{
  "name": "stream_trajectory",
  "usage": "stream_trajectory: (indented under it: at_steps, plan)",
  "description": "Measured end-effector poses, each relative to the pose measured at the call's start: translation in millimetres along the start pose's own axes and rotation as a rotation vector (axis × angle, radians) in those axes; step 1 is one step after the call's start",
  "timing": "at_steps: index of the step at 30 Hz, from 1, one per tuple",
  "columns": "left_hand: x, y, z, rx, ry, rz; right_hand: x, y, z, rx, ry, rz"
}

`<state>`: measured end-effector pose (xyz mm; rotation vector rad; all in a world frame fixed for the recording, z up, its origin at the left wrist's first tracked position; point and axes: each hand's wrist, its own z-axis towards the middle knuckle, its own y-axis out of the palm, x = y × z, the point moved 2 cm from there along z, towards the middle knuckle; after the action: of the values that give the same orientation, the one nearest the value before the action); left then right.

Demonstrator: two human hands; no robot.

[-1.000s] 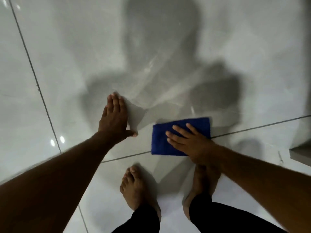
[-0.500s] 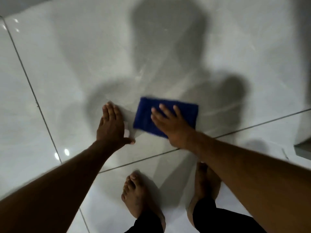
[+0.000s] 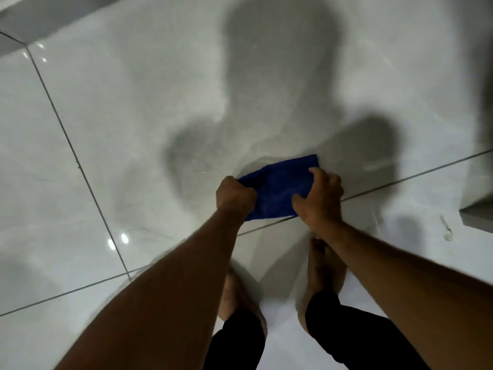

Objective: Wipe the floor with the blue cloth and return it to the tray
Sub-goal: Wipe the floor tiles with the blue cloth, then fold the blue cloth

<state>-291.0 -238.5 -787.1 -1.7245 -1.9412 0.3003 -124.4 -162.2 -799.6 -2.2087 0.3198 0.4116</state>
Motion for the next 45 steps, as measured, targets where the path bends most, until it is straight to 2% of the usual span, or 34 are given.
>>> stream_trajectory:
  at_steps: [2, 6, 10, 13, 16, 20, 22, 26, 33, 40, 45]
  plan:
    - [13, -6, -16, -0.052, 0.117, -0.032, -9, 0, -3, -0.032, 0.156, 0.222]
    - [63, -39, -87, -0.139, 0.374, -0.01, -48, -42, -25, -0.13, 0.306, 0.755]
    - [109, -102, -194, -0.331, 0.468, -0.053, -95, -119, -84, -0.418, 0.481, 1.045]
    - [148, -173, -286, -0.469, 0.479, -0.252, -142, -203, -125, -0.53, 0.463, 1.24]
    - [189, -257, -375, -0.499, 0.521, -0.493, -201, -308, -160, -0.659, 0.349, 1.389]
    - [219, -353, -473, -0.524, 0.504, -0.785, -277, -432, -220, -0.853, 0.069, 1.315]
    - [226, -391, -512, -0.497, 0.478, -0.849, -308, -481, -251, -0.823, -0.012, 1.227]
    - [231, -449, -582, -0.356, 0.451, -0.777, -359, -567, -319, -0.636, -0.127, 1.075]
    - [257, -481, -666, -0.174, 0.66, -0.7, -401, -664, -404, -0.188, -0.236, 0.917]
    - [276, -469, -698, -0.219, 0.809, -0.568, -391, -718, -441, 0.027, -0.274, 0.919]
    - [283, -434, -703, -0.284, 0.772, -0.487, -354, -731, -451, 0.148, -0.221, 0.942]
